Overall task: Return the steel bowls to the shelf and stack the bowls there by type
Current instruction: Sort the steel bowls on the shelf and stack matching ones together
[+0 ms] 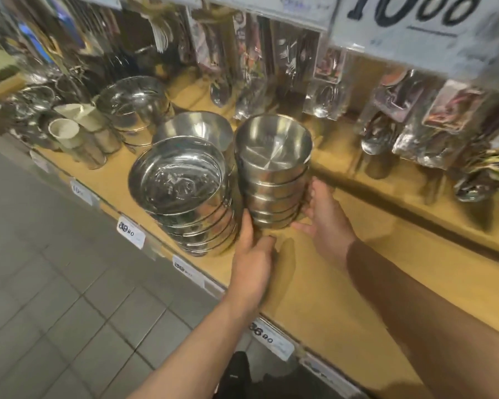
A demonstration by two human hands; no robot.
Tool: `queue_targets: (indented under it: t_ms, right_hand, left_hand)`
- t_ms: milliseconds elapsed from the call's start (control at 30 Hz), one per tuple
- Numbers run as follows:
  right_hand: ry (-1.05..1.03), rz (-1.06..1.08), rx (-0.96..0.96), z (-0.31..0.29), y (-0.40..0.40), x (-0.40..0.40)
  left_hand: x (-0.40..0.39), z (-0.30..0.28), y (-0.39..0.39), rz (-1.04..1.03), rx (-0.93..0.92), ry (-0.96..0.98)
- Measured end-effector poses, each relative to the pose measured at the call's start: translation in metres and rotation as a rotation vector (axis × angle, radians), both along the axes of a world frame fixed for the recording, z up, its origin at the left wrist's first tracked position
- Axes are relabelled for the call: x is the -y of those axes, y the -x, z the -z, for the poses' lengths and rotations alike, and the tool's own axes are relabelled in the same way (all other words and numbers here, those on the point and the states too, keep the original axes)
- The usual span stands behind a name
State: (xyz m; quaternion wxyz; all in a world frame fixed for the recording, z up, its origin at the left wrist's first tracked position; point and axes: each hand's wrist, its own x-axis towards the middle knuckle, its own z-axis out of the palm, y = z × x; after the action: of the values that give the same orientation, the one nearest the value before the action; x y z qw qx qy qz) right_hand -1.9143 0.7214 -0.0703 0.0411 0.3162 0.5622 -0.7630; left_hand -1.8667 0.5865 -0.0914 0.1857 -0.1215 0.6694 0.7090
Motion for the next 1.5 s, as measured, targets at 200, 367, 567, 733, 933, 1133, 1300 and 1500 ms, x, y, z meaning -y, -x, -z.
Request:
queue_targets:
  t_ms: [200,367,567,733,933,1133,1300,1500]
  right_hand:
    - [-0.026,0.017,0.017,0.003,-0.032,-0.031]
    - [-0.02,0.04,-0.016,0.001,-0.068,-0.055]
    - [-0.093,0.011,-0.088,0.0,-0.102,-0.071]
    - [-0.058,0.014,-0.121,-0.003,-0.119,-0.079]
    - [-0.016,0.051,-0.095,-0.003,-0.135,-0.084]
    - [0.003,0.095,-0.052,-0.003,-0.172,-0.069]
    - [0.04,0.126,-0.079,0.001,-0.182,-0.039]
    - [0.057,0.374,-0.122,0.005,-0.159,-0.014]
  left_hand:
    - [-0.024,0.0,-0.029,0.075,0.008,-0.004]
    - [-0.047,-0.006,-0.059,0.126,-0.006,0.015]
    - [-0.066,-0.006,-0.081,0.146,-0.042,0.002]
    - [-0.07,-0.008,-0.095,0.157,-0.037,0.036]
    - [-0.048,-0.016,-0.089,0.132,-0.001,0.085]
    - [-0.026,-0.033,-0.059,0.155,-0.016,0.102]
    - [-0.029,-0.039,-0.02,0.198,0.007,0.016]
    - [-0.039,-0.028,0.023,0.369,-0.003,0.034]
